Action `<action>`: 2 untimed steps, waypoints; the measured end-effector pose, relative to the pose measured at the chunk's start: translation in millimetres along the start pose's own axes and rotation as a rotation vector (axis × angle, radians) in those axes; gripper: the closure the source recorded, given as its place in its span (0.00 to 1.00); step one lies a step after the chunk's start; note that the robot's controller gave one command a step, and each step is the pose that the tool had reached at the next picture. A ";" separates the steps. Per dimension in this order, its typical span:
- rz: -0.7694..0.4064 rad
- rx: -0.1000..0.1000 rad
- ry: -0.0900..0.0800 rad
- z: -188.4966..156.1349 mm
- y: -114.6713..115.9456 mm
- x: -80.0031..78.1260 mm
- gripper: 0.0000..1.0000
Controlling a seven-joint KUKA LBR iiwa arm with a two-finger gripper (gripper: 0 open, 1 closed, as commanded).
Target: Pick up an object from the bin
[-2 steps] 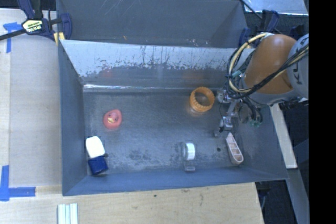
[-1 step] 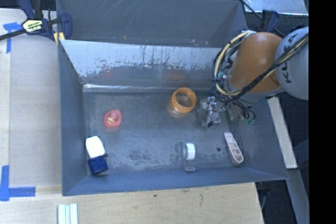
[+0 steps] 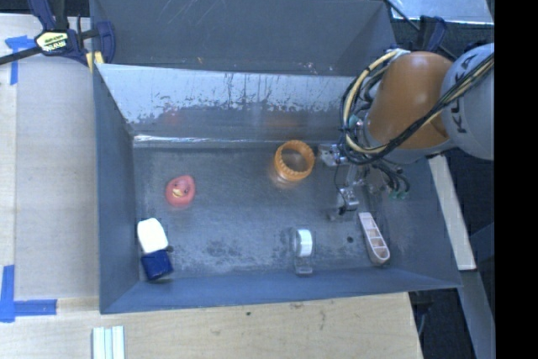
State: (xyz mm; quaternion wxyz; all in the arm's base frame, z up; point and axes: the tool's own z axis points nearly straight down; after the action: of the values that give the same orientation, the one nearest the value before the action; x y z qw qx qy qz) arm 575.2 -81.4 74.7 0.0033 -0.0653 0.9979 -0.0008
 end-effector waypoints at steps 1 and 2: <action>0.000 0.000 0.000 0.0 0.0 0.0 0.00; -0.047 0.001 -0.004 4.0 -7.6 -48.3 0.00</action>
Offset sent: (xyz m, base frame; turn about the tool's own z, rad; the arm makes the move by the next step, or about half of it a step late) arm 0.0476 -0.0006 -0.0047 -0.0487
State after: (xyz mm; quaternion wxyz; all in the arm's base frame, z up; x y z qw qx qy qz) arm 624.1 -82.6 71.0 0.0055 -0.0888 0.9960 -0.0012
